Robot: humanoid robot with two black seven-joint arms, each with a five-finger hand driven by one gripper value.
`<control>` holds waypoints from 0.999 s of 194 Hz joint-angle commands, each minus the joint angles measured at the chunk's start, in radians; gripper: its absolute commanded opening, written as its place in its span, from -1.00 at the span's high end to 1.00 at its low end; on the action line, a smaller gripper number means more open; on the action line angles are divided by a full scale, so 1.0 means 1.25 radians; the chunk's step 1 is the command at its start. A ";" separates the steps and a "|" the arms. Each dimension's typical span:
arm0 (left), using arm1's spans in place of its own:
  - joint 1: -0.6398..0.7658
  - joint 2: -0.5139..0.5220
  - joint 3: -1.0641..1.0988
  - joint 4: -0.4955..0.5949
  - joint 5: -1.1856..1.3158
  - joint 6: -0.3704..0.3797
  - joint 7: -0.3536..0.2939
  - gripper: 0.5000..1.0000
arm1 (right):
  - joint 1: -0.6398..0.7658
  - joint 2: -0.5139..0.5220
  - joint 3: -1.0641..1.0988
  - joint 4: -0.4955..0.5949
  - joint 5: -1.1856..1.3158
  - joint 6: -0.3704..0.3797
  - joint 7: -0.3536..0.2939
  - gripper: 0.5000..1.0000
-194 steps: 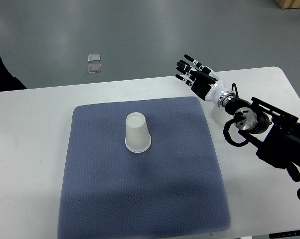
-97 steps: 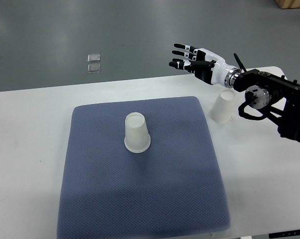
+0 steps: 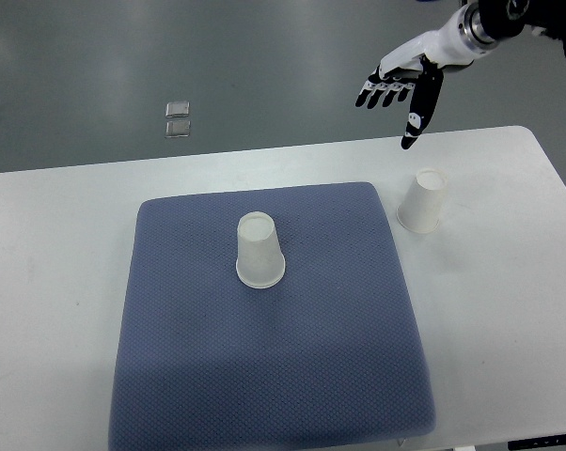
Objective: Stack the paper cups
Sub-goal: 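Move the right hand over the white cup beside the mat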
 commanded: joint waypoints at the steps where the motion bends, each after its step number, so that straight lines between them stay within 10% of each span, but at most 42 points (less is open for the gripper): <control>1: 0.000 0.000 0.000 -0.001 0.000 0.000 0.000 -1.00 | 0.062 0.001 -0.008 0.003 -0.066 0.007 -0.001 -0.73; 79: 0.000 0.000 0.001 -0.001 0.000 -0.001 0.000 -1.00 | 0.256 -0.094 -0.057 0.175 -0.111 0.007 -0.011 -0.73; 194: 0.001 0.000 0.001 -0.001 0.000 -0.001 0.003 -1.00 | -0.039 -0.049 -0.052 0.052 -0.105 -0.067 -0.061 -0.73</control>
